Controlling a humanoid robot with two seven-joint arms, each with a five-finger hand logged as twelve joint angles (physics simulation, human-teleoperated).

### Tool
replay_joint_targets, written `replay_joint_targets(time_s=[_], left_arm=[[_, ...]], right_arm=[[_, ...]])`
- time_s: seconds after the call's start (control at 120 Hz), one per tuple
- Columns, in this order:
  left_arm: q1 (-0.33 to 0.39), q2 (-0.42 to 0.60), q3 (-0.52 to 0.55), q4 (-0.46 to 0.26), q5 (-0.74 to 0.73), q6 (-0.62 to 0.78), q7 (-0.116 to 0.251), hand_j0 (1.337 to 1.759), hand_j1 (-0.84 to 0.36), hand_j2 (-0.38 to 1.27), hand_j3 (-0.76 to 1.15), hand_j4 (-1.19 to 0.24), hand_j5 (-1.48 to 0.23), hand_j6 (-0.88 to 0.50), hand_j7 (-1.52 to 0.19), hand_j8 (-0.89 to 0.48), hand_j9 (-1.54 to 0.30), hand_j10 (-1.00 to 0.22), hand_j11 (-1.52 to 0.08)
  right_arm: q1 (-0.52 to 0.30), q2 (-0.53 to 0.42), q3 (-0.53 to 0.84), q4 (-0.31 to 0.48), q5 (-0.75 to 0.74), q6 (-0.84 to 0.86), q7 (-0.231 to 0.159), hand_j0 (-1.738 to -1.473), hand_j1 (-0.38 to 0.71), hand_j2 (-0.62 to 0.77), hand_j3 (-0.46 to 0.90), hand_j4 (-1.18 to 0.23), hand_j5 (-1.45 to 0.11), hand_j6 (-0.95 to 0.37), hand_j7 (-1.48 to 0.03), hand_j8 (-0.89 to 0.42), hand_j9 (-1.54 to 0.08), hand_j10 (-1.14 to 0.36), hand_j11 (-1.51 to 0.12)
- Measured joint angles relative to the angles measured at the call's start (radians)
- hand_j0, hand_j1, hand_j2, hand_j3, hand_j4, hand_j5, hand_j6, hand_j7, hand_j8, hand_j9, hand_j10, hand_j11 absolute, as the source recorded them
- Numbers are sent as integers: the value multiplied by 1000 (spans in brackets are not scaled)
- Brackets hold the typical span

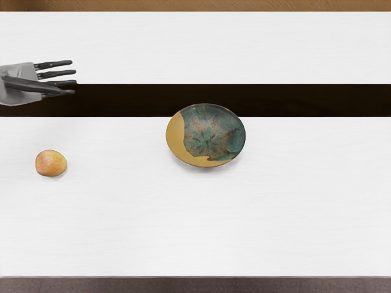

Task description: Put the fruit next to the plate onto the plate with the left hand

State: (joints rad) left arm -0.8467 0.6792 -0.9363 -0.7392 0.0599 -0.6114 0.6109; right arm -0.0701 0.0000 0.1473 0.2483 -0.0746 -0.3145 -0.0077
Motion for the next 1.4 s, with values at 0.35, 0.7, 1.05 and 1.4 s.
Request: replay_joint_targets(time_s=[0.35, 0.7, 1.05, 1.4], left_arm=[[18, -5, 10, -63, 51, 0, 0, 1658, 107, 40, 0, -200, -262, -199, -262, -199, -262, -199, -262], [90, 154, -3, -578, 552, 0, 0, 1658, -2, 60, 0, -293, -381, -293, -381, -293, -381, -293, -381], [104, 214, 139, -793, 956, 32, 0, 1658, -22, 65, 0, -313, -404, -314, -404, -314, -404, -313, -404], [103, 157, 314, -768, 1138, 216, 0, 1658, -13, 64, 0, -309, -397, -310, -396, -310, -396, -309, -396]], right_arm=[[1, 0, 1, 0, 0, 0, 0, -1658, -349, 0, 0, 0, 0, 0, 0, 0, 0, 0, 0], [1, 0, 1, 0, -1, 0, 0, -1658, -349, 0, 0, 0, 0, 0, 0, 0, 0, 0, 0], [5, 0, 1, 0, -2, 0, 0, -1658, -349, 0, 0, 0, 0, 0, 0, 0, 0, 0, 0], [6, 0, 1, 0, -2, 0, 0, -1658, -349, 0, 0, 0, 0, 0, 0, 0, 0, 0, 0]])
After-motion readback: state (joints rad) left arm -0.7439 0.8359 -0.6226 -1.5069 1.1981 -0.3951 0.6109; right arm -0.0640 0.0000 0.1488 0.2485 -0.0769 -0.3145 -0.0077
